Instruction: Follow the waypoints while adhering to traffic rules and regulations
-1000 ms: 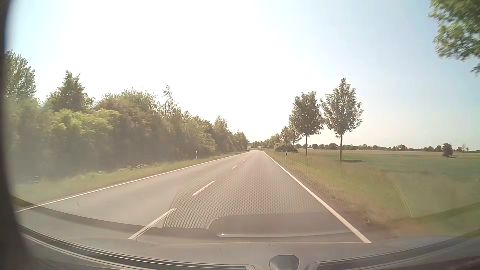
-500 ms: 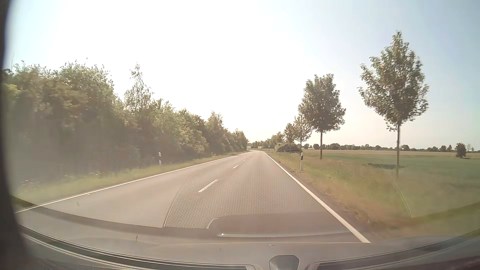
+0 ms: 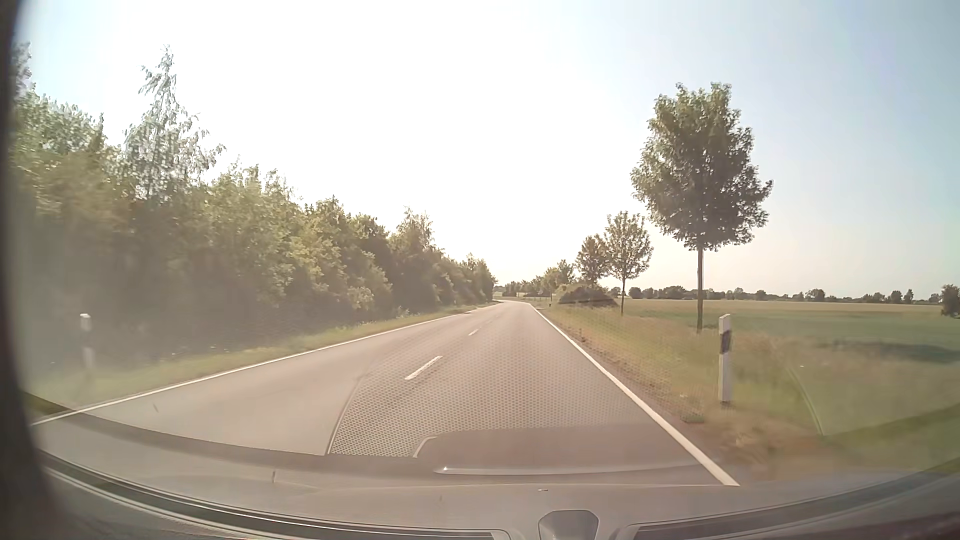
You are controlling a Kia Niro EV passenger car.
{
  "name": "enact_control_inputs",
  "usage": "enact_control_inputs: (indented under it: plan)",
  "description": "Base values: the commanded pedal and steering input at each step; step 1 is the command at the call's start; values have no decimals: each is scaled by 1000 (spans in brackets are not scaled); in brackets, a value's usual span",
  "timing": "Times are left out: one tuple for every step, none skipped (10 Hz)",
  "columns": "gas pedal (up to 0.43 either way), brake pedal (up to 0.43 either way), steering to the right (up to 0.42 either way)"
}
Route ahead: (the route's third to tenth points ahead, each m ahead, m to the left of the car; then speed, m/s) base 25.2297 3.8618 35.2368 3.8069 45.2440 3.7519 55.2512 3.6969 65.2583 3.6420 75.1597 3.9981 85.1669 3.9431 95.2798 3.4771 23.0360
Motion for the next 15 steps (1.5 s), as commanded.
enact_control_inputs:
  plan:
    - [260, 6, 3]
    - [260, 6, 3]
    - [260, 6, 3]
    - [260, 6, 3]
    - [260, 6, 4]
    - [260, 6, 4]
    - [260, 6, 5]
    - [260, 6, 5]
    - [260, 6, 5]
    - [260, 6, 5]
    - [260, 6, 5]
    - [260, 6, 5]
    - [260, 6, 5]
    - [260, 6, 5]
    - [260, 6, 5]
